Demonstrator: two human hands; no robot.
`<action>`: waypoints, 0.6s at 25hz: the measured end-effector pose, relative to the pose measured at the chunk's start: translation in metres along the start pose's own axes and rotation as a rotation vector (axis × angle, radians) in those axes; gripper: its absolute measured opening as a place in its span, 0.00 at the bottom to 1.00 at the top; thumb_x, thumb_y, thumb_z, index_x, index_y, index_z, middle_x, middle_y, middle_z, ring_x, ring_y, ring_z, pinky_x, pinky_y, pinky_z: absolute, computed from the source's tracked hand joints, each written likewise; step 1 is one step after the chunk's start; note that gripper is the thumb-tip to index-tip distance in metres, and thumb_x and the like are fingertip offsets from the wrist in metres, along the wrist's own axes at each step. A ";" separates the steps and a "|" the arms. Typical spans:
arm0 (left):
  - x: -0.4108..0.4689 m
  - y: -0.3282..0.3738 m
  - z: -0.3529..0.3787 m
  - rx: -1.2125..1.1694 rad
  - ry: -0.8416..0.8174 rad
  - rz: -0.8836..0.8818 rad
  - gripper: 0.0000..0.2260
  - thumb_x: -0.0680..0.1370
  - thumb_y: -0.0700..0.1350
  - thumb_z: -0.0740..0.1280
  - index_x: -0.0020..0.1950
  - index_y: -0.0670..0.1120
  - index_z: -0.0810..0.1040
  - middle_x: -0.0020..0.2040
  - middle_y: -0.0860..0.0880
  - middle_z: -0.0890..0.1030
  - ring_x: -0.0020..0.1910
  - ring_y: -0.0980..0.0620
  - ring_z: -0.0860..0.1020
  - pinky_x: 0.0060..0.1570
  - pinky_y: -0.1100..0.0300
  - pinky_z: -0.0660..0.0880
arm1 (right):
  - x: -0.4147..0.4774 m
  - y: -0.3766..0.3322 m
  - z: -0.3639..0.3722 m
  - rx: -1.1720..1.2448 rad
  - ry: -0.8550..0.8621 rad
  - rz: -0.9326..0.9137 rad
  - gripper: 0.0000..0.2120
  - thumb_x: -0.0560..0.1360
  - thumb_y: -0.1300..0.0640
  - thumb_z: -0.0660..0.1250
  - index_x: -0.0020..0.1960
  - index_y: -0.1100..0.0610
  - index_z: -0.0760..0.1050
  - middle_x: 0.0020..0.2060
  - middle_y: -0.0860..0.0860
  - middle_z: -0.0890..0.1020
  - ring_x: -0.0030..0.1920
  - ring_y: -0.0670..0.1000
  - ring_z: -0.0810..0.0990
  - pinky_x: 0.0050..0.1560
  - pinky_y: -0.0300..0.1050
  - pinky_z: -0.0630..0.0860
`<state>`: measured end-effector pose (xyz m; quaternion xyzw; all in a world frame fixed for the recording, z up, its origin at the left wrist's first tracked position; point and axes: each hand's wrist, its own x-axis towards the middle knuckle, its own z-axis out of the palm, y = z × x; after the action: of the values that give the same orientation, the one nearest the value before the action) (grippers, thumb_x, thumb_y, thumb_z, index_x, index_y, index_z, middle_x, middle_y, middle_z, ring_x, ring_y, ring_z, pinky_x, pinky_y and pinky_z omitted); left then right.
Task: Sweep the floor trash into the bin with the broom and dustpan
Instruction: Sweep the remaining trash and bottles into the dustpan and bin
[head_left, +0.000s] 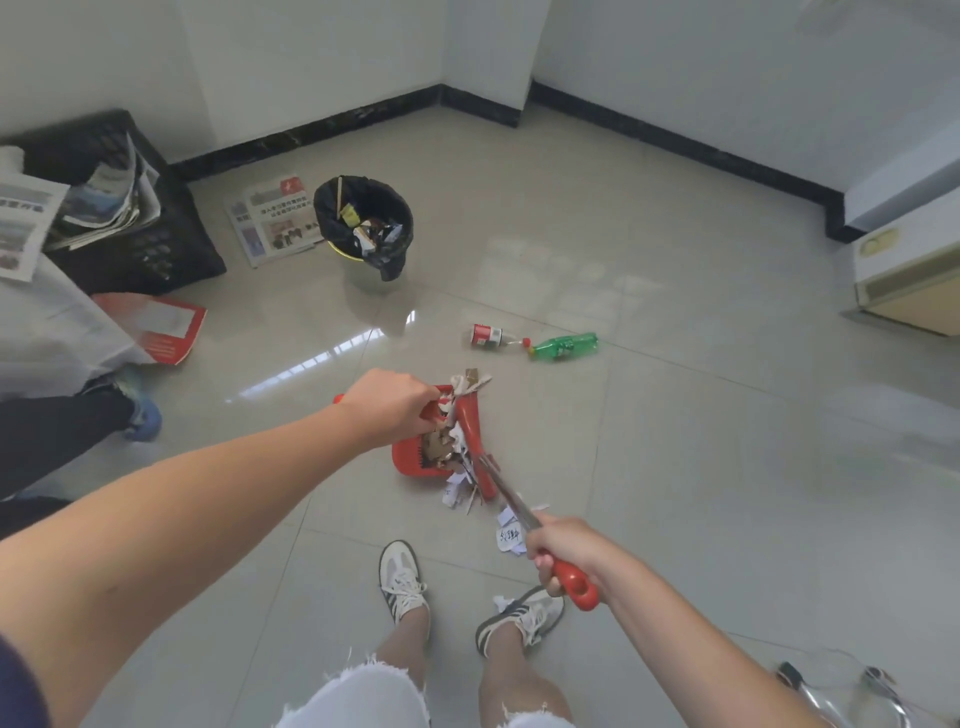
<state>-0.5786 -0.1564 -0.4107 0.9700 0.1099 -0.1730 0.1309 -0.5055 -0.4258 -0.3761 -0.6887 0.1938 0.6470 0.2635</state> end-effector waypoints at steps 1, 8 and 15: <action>0.000 0.001 0.000 -0.008 -0.001 0.001 0.15 0.75 0.57 0.65 0.36 0.50 0.67 0.31 0.53 0.70 0.33 0.47 0.71 0.26 0.61 0.57 | -0.003 0.000 -0.004 -0.042 0.004 -0.005 0.35 0.72 0.71 0.55 0.76 0.50 0.61 0.25 0.51 0.68 0.17 0.43 0.67 0.19 0.31 0.64; -0.021 0.001 0.005 -0.037 -0.001 -0.049 0.15 0.76 0.60 0.65 0.37 0.51 0.68 0.35 0.52 0.77 0.34 0.49 0.73 0.31 0.60 0.65 | -0.035 0.027 -0.035 -0.174 0.056 -0.066 0.34 0.69 0.71 0.55 0.68 0.43 0.71 0.22 0.51 0.66 0.18 0.46 0.64 0.22 0.32 0.63; -0.046 -0.016 -0.013 -0.105 0.125 -0.158 0.16 0.74 0.62 0.65 0.37 0.50 0.72 0.33 0.52 0.78 0.36 0.50 0.77 0.32 0.58 0.72 | -0.046 0.025 -0.092 -0.160 0.216 -0.060 0.25 0.71 0.72 0.56 0.61 0.53 0.74 0.19 0.50 0.67 0.16 0.46 0.65 0.22 0.31 0.63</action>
<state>-0.6209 -0.1456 -0.3851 0.9590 0.2029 -0.1162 0.1604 -0.4516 -0.5052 -0.3309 -0.7788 0.1481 0.5742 0.2046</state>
